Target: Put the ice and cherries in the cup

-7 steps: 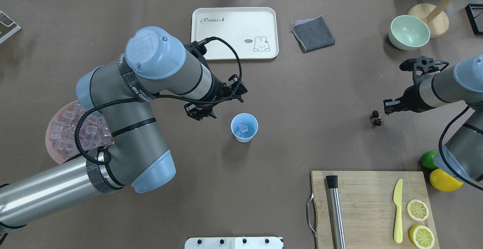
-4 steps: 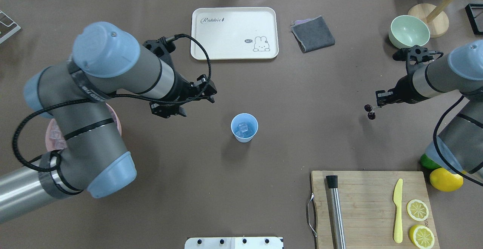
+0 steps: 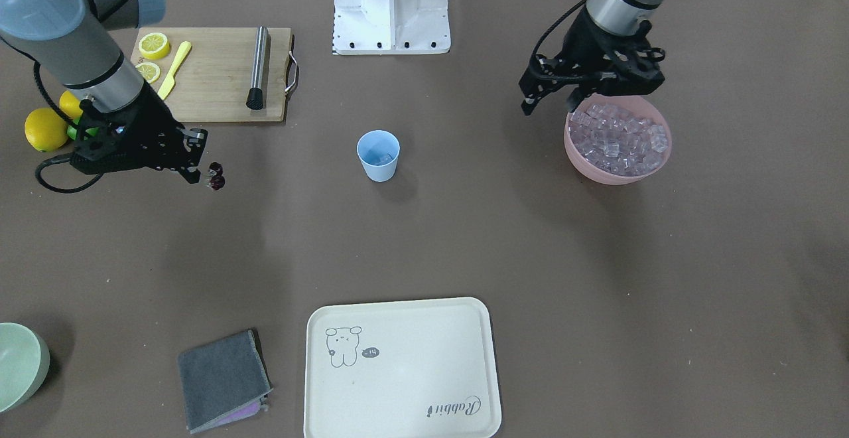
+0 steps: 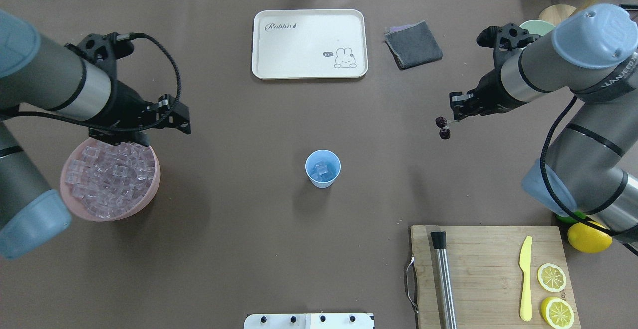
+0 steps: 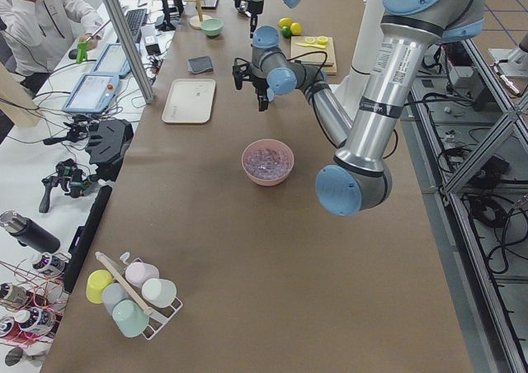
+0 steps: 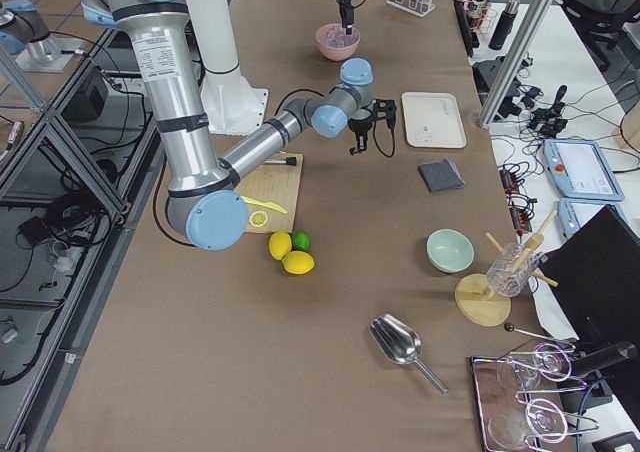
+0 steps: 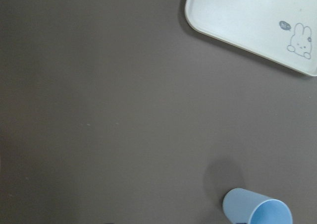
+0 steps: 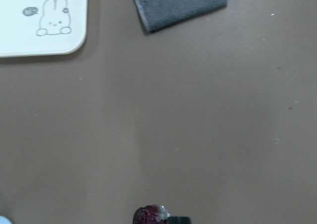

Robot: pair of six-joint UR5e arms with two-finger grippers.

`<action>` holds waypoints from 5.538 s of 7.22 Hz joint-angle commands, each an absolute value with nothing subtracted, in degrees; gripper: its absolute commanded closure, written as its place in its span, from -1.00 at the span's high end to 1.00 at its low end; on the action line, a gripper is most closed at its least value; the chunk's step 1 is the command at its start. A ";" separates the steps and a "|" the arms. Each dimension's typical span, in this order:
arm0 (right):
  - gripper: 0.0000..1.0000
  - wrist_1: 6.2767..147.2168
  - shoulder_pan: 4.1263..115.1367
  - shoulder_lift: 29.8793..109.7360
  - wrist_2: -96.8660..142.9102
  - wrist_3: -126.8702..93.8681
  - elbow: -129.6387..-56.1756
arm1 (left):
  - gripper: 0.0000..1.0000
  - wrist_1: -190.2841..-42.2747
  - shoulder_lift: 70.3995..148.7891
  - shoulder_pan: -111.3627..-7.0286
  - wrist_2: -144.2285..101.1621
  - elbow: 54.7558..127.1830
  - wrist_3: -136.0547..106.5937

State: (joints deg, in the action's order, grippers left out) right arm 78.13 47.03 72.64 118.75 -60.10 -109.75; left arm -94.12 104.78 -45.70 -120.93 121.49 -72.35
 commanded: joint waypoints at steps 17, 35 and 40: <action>1.00 94.58 34.77 54.04 105.86 -70.86 -109.47 | 0.93 -94.31 88.86 -54.48 -121.20 123.05 -50.73; 1.00 97.82 85.34 95.89 136.14 16.88 -105.64 | 0.95 -95.36 71.54 -88.42 -135.53 111.53 -6.06; 1.00 97.82 85.34 95.89 136.23 16.87 -105.21 | 0.95 -95.62 71.89 -88.42 -135.61 110.21 -6.06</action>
State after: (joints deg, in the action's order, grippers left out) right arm 97.82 85.34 95.82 136.18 16.88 -105.28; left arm -95.58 71.83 -88.45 -135.48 110.35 -6.06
